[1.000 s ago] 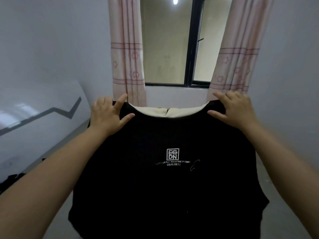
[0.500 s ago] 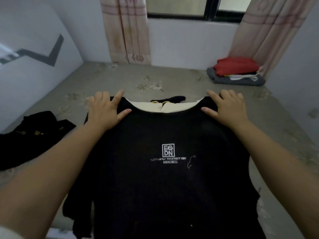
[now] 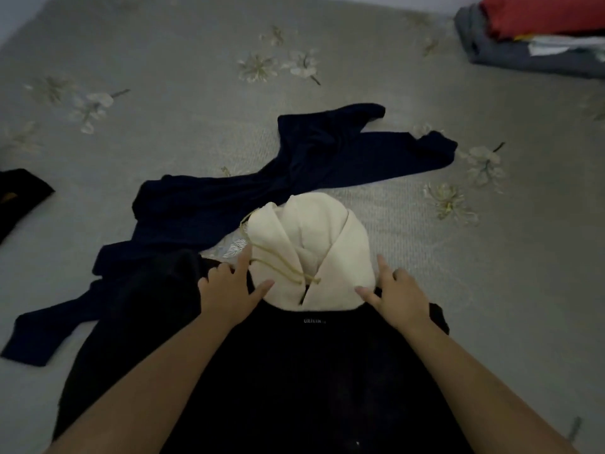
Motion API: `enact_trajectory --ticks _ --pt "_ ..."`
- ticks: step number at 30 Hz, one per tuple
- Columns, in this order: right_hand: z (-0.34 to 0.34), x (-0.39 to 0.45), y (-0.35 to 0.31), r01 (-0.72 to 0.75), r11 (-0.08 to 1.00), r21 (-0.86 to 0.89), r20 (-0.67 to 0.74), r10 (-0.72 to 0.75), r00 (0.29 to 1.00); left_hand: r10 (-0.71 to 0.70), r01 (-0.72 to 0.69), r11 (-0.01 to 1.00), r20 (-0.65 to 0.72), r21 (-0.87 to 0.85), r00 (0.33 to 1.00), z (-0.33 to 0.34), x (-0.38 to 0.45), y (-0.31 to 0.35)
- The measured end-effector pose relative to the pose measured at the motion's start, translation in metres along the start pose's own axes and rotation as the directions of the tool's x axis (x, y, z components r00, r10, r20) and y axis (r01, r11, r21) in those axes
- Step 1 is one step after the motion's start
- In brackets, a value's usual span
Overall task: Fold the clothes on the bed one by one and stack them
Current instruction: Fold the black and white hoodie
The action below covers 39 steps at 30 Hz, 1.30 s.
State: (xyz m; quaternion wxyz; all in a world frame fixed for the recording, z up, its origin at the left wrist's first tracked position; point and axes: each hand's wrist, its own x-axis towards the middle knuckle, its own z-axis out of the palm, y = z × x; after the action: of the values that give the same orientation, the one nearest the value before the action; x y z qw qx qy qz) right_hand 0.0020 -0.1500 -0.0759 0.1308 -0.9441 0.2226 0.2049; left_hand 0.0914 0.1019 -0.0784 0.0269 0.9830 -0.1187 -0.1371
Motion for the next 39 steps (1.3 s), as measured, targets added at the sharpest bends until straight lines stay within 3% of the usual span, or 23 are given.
enact_trajectory --ticks 3,7,11,14,16,18,19,20,21,23,25,27,29,31,33,36,39 --pt "0.011 0.03 -0.013 -0.06 0.987 0.15 -0.046 0.067 0.997 -0.106 0.13 0.948 0.097 -0.292 0.99 0.024 0.03 0.006" --pt "0.021 0.072 -0.025 -0.067 0.951 0.301 0.016 0.066 0.998 -0.072 0.104 0.947 0.115 -0.305 0.991 0.046 0.07 0.019" --pt "0.027 0.089 -0.041 -0.008 0.907 0.421 0.072 -0.025 0.997 -0.066 0.052 0.913 -0.021 -0.406 0.998 0.058 0.088 0.031" --pt "0.005 0.086 -0.038 0.09 0.96 0.263 -0.183 -0.042 0.982 0.004 -0.097 0.922 -0.242 -0.374 0.97 0.045 0.092 0.033" --pt "-0.027 0.087 -0.034 0.187 0.971 0.147 -0.52 -0.085 0.85 0.063 -0.235 0.931 -0.51 -0.279 0.858 0.022 0.101 0.029" --pt "-0.063 0.091 -0.03 0.27 0.961 0.063 -0.803 -0.112 0.585 0.068 -0.3 0.93 -0.701 -0.214 0.71 -0.011 0.115 0.027" --pt "-0.078 0.096 -0.028 0.29 0.956 0.042 -0.87 -0.108 0.481 0.062 -0.313 0.928 -0.747 -0.2 0.662 -0.027 0.122 0.028" --pt "-0.092 0.103 -0.027 0.305 0.951 0.046 -0.892 -0.098 0.442 0.041 -0.311 0.926 -0.765 -0.212 0.643 -0.039 0.129 0.03" --pt "-0.103 0.11 -0.027 0.296 0.952 0.078 -0.883 -0.071 0.463 0.02 -0.299 0.927 -0.764 -0.227 0.645 -0.047 0.136 0.034" --pt "-0.11 0.131 -0.02 0.157 0.975 0.159 -0.747 0.015 0.664 0.008 -0.227 0.941 -0.656 -0.25 0.755 -0.054 0.151 0.042" --pt "-0.097 0.149 -0.005 -0.027 0.998 0.054 -0.508 0.051 0.86 -0.043 -0.043 0.972 -0.353 -0.233 0.934 -0.044 0.164 0.042" --pt "-0.072 0.151 0.014 -0.111 0.992 -0.058 -0.325 0.086 0.942 -0.063 0.058 0.996 -0.091 -0.062 0.994 -0.023 0.164 0.034" --pt "-0.043 0.133 0.035 -0.17 0.981 -0.094 -0.219 0.146 0.965 -0.033 0.034 0.999 -0.026 0.035 0.999 0.0 0.147 0.027" --pt "-0.018 0.103 0.054 -0.225 0.973 -0.058 -0.187 0.21 0.96 0.024 -0.024 0.999 -0.021 0.022 0.999 0.022 0.123 0.027" --pt "-0.002 0.07 0.071 -0.283 0.946 0.155 -0.188 0.31 0.932 0.132 -0.135 0.99 -0.069 -0.034 0.989 0.039 0.099 0.032" --pt "0.014 0.027 0.096 -0.354 0.775 0.524 -0.132 0.484 0.865 0.349 -0.358 0.933 -0.143 -0.041 0.926 0.059 0.071 0.043" --pt "0.038 -0.008 0.105 -0.412 0.735 0.539 -0.133 0.557 0.82 0.391 -0.392 0.92 0.059 0.012 0.918 0.079 0.051 0.041"
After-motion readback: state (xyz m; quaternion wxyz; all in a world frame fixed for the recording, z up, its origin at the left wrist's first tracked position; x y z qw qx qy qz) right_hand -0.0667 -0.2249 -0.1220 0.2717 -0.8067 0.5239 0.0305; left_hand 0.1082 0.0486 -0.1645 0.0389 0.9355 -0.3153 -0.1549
